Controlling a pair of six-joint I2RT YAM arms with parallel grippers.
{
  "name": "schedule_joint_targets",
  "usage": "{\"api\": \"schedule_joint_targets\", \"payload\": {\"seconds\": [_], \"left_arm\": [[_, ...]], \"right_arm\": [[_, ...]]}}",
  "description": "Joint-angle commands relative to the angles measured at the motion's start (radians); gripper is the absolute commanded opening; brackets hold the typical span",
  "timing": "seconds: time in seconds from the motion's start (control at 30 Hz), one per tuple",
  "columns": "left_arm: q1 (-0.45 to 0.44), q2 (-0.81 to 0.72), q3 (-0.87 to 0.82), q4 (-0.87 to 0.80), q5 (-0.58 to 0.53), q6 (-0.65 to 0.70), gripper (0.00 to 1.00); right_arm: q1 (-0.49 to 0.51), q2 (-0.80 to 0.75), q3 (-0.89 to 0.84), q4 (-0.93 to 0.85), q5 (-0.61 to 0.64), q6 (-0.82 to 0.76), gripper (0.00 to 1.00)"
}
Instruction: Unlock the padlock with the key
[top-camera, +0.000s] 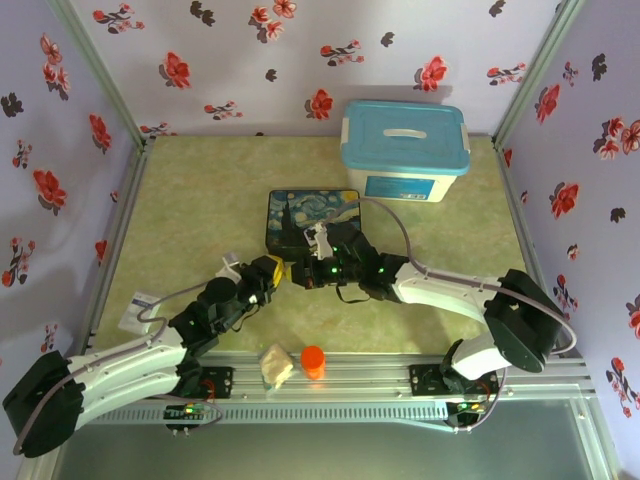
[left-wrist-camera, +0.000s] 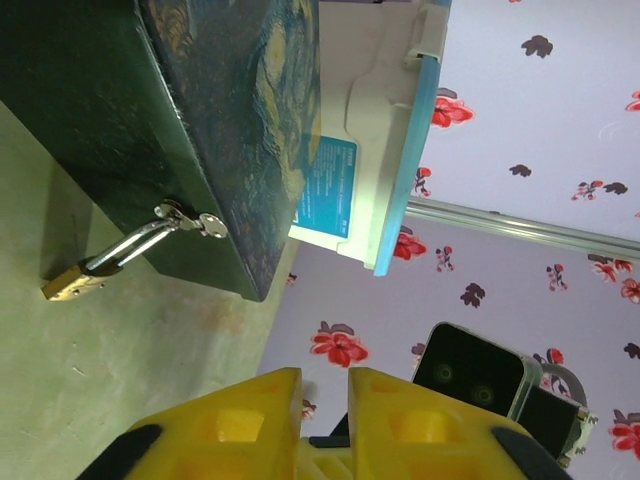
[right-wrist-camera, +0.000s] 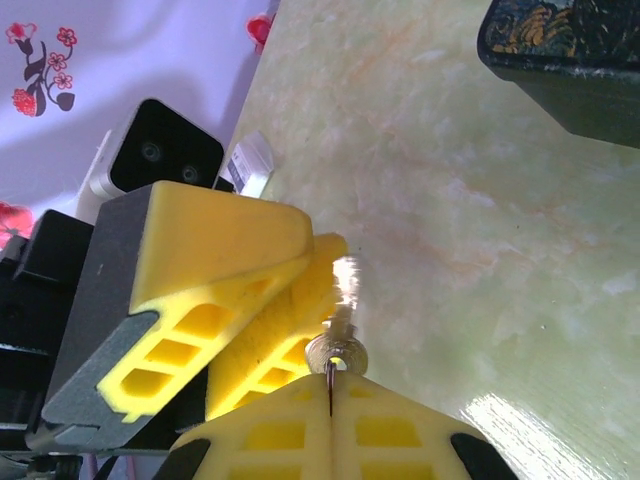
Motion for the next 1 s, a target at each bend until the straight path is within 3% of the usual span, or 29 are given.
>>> {"api": "schedule_joint_targets", "payload": {"seconds": [0.0,0.23,0.33,0.47,0.57,0.97], "left_arm": [[0.012,-0.012,-0.004,-0.023,-0.027,0.033,0.18],[0.015,0.035,-0.01,-0.003,-0.005,0.044,0.26],[0.016,0.041,-0.022,0.008,-0.002,0.031,0.45],[0.016,0.043,-0.013,0.003,0.019,0.016,0.78],[0.016,0.057,-0.005,0.018,0.034,0.008,0.92],[0.007,0.169,-0.035,0.242,0.057,-0.074,0.97]], "right_arm": [[0.004,-0.032,-0.014,-0.027,0.017,-0.028,0.0],[0.002,-0.034,-0.017,-0.024,0.036,-0.033,0.0],[-0.001,-0.04,-0.016,-0.034,0.067,-0.036,0.0],[-0.002,-0.044,0.009,-0.061,0.115,-0.053,0.0],[-0.002,-0.029,0.026,-0.037,0.101,-0.046,0.0],[0.042,0.052,0.081,0.072,0.058,-0.008,0.0]]}}
